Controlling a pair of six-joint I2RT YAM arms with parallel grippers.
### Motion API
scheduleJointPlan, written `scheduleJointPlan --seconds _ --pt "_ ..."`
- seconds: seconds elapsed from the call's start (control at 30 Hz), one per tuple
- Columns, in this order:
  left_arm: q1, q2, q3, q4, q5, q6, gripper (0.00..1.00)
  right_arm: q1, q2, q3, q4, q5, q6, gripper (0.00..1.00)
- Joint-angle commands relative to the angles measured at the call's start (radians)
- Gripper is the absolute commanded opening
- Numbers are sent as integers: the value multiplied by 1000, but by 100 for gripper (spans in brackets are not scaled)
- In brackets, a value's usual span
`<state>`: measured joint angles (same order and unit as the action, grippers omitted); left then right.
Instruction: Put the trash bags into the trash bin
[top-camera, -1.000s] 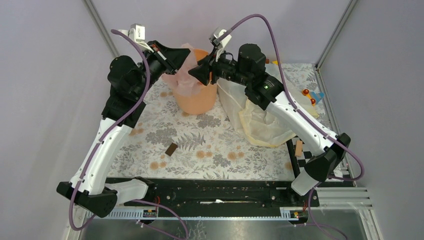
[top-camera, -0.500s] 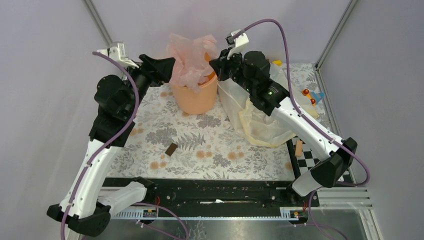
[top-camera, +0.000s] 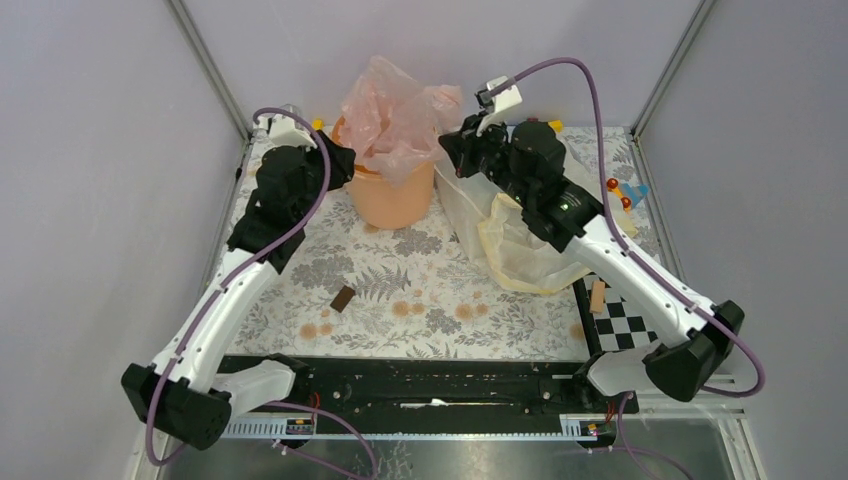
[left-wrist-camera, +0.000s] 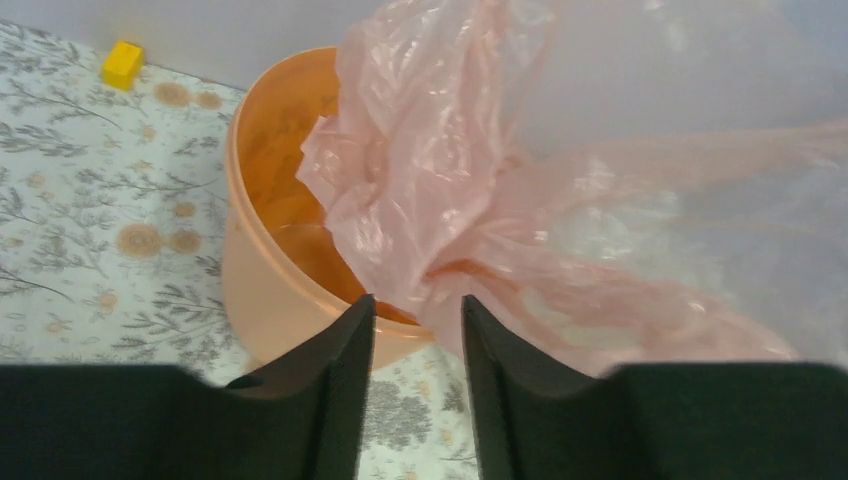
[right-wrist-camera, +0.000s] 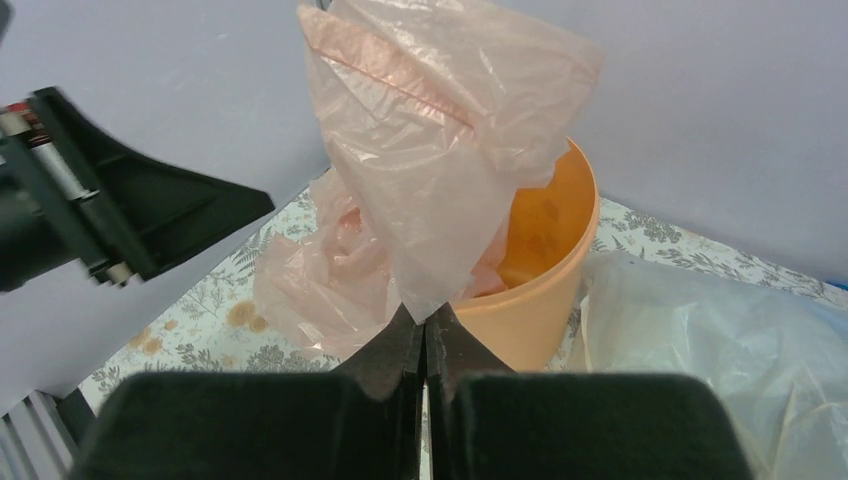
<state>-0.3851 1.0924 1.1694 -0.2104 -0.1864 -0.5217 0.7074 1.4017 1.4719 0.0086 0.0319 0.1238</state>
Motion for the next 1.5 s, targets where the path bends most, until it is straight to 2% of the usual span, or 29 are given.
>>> scheduleJointPlan --seconds 0.0,0.03,0.1,0.17,0.57,0.8,1.0,1.03,1.1,1.23,1.3,1.37,1.47 --pt "63 45 30 61 73 -34 32 -3 -101 -58 8 -1 -17 0" --pt "84 59 42 55 88 -49 33 -3 -120 -81 9 8 -13 0" --pt "127 66 33 84 139 -82 42 -3 -152 -123 9 12 -13 0" --pt "162 53 4 150 195 -115 46 -3 -175 -154 8 11 -17 0" --pt "256 73 -48 251 326 -186 42 -3 -192 -185 -2 30 -30 0" --pt "262 129 -56 305 371 -186 50 -3 -186 -178 -27 29 -30 0" --pt "262 211 -64 409 430 -227 50 -3 -174 -160 -43 39 -21 0" --pt "262 222 -60 420 434 -233 49 -3 -173 -156 -44 39 -21 0" --pt "262 255 -46 441 436 -237 41 -3 -168 -150 -45 42 -21 0" --pt "262 268 31 381 361 -168 1 -6 -138 -120 -61 124 -7 0" --pt "262 249 95 296 265 -93 0 -30 -100 -78 -90 182 26 0" --pt "262 217 130 260 142 -44 0 -75 -53 -33 -104 154 71 0" --pt "262 189 178 213 70 2 0 -136 10 40 -105 101 113 0"
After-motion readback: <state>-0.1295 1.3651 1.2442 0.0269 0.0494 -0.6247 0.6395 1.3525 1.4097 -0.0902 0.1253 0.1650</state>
